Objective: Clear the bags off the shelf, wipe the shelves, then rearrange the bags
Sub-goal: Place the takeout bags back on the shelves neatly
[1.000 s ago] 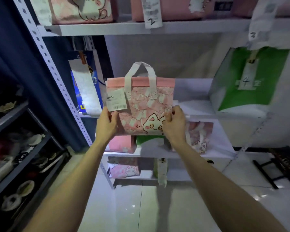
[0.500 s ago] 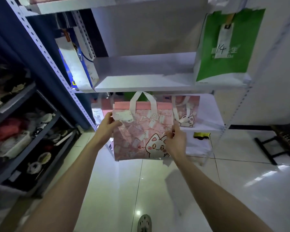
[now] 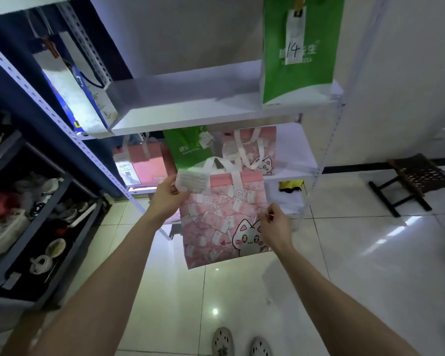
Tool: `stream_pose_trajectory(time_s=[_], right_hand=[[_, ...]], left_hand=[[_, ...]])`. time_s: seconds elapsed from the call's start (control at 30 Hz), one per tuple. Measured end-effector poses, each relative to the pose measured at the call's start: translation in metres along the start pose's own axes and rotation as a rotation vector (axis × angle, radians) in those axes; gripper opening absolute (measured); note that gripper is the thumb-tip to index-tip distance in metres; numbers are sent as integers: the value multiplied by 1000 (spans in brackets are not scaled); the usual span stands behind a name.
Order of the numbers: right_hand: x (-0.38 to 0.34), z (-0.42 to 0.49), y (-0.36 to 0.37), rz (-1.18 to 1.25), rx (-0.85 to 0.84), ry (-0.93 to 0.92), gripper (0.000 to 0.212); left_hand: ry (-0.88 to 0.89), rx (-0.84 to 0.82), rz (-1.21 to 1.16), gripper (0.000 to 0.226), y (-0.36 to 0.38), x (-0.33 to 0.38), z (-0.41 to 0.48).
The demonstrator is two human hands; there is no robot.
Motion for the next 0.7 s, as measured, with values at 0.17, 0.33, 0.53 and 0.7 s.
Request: stream_pose_trajectory(time_s=[0.17,0.33,0.53,0.7], right_hand=[[33,-4,-25,23,54,74,28],[46,-2,-32,2,71,127,24],[68,6,-21,-75,-22,210,18],[86,12,-6,-155,-121,267,18]], left_hand=[[-186,-214,-288,57,42,-3,-6],[-235,-233,-240,46,56,-8,-1],[-21,-61,297,28,63,-30,18],[104,-18,438,12,82,-47,44]])
Point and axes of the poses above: each hand's wrist, its own z-axis towards the middle knuckle, its own y-axis out of the palm, x = y × z, the point moved 7 cm from there along z, towards the middle knuckle
